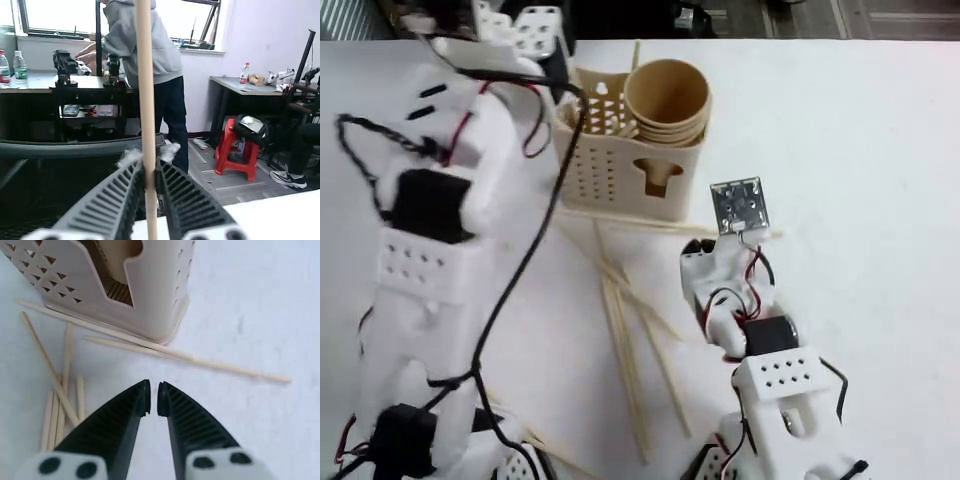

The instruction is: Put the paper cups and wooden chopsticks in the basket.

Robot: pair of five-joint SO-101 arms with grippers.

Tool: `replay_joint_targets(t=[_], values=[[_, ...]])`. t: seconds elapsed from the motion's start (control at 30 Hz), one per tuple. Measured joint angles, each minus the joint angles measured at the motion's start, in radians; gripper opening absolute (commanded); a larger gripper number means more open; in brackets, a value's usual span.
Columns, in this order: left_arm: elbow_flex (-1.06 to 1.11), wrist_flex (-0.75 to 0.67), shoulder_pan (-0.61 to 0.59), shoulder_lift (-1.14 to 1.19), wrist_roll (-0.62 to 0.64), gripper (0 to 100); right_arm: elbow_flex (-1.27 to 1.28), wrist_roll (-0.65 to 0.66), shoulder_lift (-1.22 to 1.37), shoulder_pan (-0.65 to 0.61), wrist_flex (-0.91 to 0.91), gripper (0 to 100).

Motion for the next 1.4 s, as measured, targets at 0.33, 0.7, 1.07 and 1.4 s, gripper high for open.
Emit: replay_joint_targets(t=[0.33,0.7,1.07,1.4], values=[[0.276,-0.244,0.005,0.094,-0.057,9,0.000,0.000,0.000,0.000,0.000,4.1],[0.381,-0.190,0.005,0.031,-0.144,20,0.000,0.000,0.000,0.000,0.000,4.1],[0.388,0.245,-0.121,-0.351,-0.166,3,0.000,0.000,0.000,0.000,0.000,4.1],[0.681,0.463,-0.287,-0.724,-0.166,4,-0.008,0.055,0.000,0.000,0.048,4.2]])
